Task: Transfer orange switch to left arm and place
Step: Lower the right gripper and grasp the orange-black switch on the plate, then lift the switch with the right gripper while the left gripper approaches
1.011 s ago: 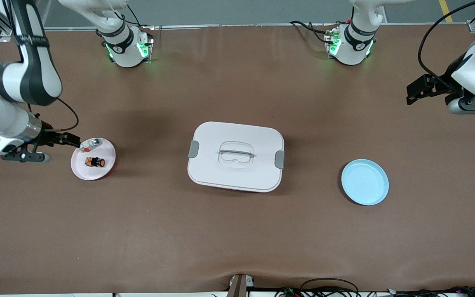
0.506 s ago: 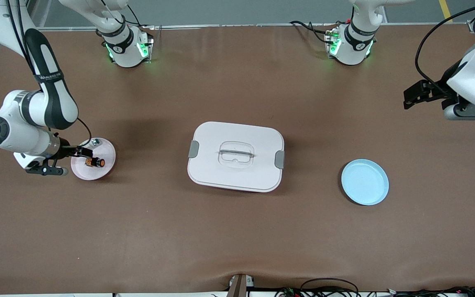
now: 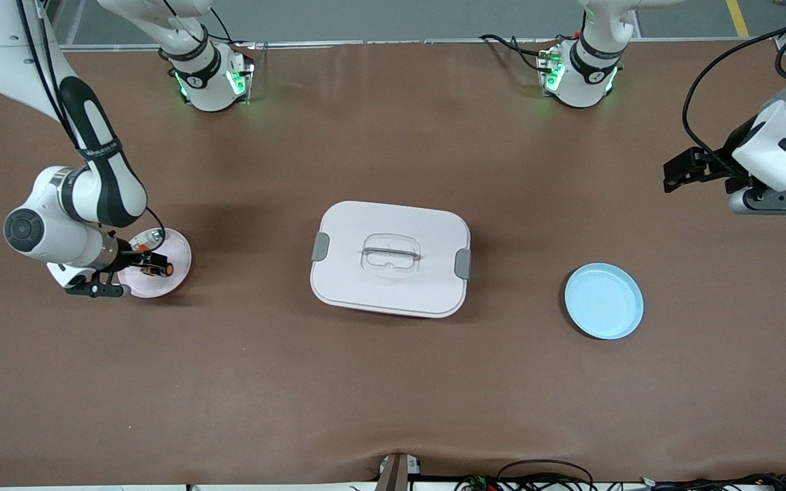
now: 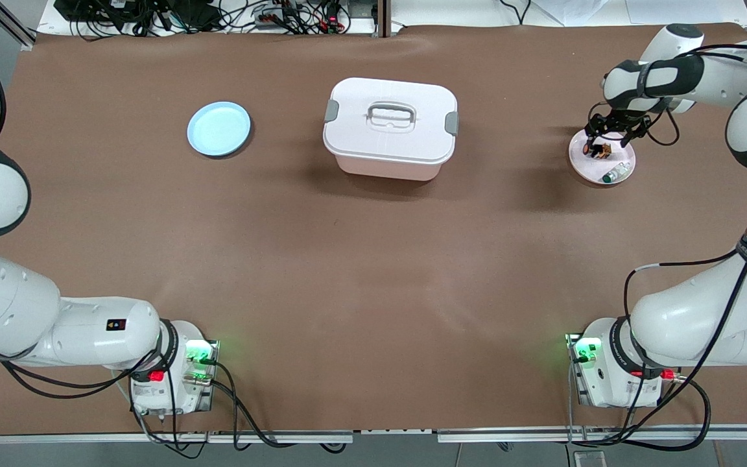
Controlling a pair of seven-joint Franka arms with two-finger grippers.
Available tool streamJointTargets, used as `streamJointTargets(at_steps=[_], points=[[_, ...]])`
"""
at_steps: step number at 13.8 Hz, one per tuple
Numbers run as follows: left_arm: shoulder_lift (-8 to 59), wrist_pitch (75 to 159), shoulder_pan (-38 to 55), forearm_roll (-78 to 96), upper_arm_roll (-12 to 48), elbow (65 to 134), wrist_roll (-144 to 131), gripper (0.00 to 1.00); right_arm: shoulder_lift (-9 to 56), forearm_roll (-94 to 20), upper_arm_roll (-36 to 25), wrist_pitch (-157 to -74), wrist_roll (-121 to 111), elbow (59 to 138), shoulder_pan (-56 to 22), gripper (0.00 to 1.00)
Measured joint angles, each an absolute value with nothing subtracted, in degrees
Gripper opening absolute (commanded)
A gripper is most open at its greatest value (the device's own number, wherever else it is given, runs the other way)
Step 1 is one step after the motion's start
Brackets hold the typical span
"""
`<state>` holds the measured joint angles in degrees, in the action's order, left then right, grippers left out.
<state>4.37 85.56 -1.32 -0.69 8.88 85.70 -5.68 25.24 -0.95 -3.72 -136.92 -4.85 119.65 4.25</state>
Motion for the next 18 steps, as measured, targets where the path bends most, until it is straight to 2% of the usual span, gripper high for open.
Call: streamJointTargets(at_steps=[7, 8, 9, 12, 13, 14, 18], points=[[4.9, 86.4, -1.3, -0.7, 8.9, 85.7, -5.7, 1.0, 27.9, -1.0, -3.5, -140.1, -4.9, 119.6, 4.2, 1.0], [5.0, 86.4, -1.3, -0.7, 8.9, 85.7, -5.7, 1.0, 27.9, -1.0, -3.5, -140.1, -4.9, 119.6, 4.2, 0.92], [5.0, 86.4, -1.3, -0.7, 8.9, 85.7, -5.7, 1.0, 28.0, -1.1, -3.5, -140.1, -4.9, 119.6, 4.2, 0.73], [5.0, 86.4, -1.3, -0.7, 8.9, 85.7, -5.7, 1.0, 28.1, -1.7, -3.5, -140.1, -4.9, 119.6, 4.2, 0.25], [5.0, 86.4, -1.3, -0.7, 8.9, 85.7, -5.7, 1.0, 28.1, -1.8, -3.5, -140.1, -5.1, 119.6, 4.2, 0.19], [5.0, 86.4, -1.3, -0.7, 8.9, 85.8, -5.7, 1.0, 28.1, -1.9, -3.5, -140.1, -5.3, 119.5, 4.2, 0.18], [5.0, 86.4, -1.3, -0.7, 9.3, 85.9, -5.7, 1.0, 28.1, -1.9, -3.5, -139.7, -6.2, 119.2, 4.2, 0.18]])
